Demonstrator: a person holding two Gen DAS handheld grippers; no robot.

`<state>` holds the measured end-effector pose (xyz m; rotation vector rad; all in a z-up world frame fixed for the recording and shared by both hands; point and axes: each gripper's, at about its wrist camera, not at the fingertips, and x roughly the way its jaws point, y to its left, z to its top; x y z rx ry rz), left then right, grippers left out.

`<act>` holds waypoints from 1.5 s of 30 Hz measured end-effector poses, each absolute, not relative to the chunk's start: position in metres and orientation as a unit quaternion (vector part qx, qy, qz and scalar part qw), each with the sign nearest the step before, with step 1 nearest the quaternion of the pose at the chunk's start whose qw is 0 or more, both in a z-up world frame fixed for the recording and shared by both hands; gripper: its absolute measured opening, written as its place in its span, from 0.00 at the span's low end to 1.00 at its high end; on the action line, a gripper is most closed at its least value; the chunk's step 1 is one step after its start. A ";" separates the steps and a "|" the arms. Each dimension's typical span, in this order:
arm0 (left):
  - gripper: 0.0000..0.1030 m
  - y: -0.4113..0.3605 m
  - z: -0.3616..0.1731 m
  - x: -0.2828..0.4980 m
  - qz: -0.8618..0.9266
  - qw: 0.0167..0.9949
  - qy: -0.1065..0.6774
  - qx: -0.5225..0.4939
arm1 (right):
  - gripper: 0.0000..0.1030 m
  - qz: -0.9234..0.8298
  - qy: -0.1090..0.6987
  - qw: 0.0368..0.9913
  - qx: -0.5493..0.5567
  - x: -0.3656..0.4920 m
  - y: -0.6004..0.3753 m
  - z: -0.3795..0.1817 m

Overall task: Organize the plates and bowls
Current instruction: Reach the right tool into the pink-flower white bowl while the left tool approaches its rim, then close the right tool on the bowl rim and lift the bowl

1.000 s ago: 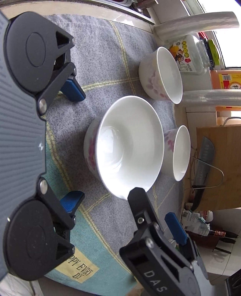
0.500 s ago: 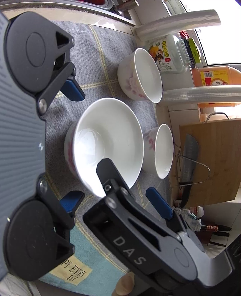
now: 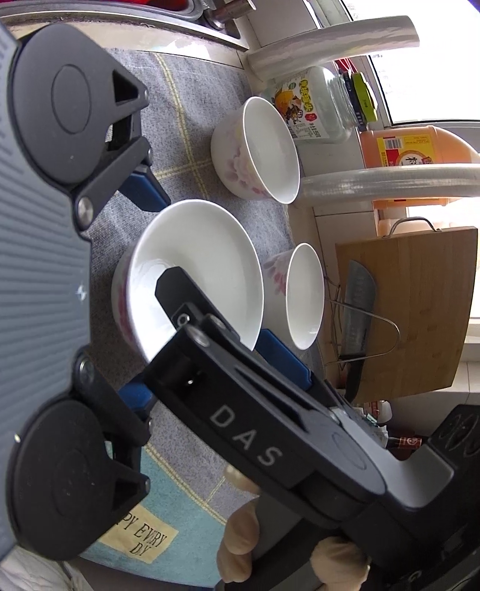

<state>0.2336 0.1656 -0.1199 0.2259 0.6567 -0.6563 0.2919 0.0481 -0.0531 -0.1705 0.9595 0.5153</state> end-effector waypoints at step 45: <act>0.88 0.099 -0.092 0.214 -0.396 0.853 0.295 0.171 | 0.82 0.192 0.447 0.873 -0.020 0.252 -0.023 -0.038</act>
